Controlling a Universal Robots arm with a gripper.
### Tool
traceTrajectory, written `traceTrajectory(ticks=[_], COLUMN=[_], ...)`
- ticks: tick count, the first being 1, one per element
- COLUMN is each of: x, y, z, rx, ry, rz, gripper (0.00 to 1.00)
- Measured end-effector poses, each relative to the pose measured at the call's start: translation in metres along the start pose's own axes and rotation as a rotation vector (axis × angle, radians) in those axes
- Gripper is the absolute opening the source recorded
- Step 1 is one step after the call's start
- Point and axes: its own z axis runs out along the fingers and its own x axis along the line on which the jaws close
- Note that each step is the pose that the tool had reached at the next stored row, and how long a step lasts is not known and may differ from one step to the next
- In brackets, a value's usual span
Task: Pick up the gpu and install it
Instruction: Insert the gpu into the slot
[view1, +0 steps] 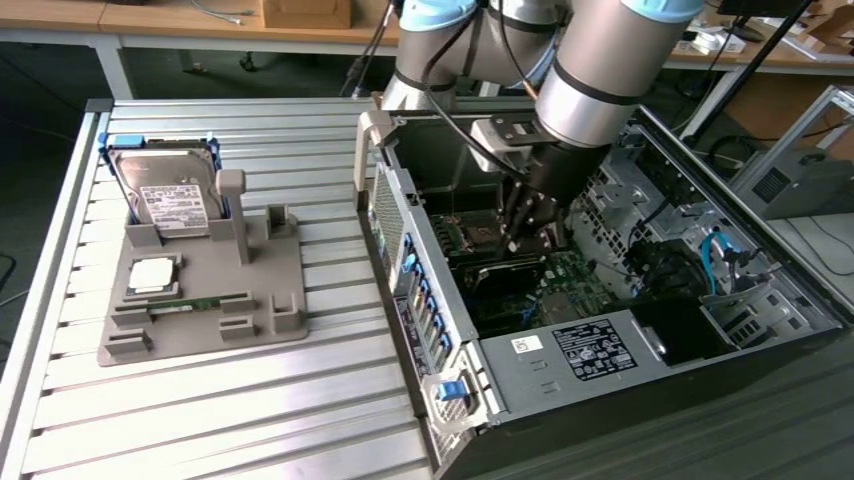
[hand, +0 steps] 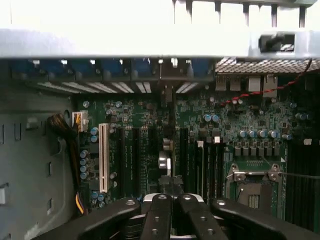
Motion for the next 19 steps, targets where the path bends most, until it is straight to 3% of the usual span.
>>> traceTrajectory(ticks=[6, 10, 19], x=[0.0, 0.0, 0.0], y=[-0.0292, -0.0417, -0.0444], z=[0.0008, 0.0012, 0.0012], rx=[-0.0165, -0.0241, -0.0252], ry=[0.0004, 0.0004, 0.0003], rz=[-0.01, -0.015, -0.015], gripper=[0.11, 0.11, 0.11])
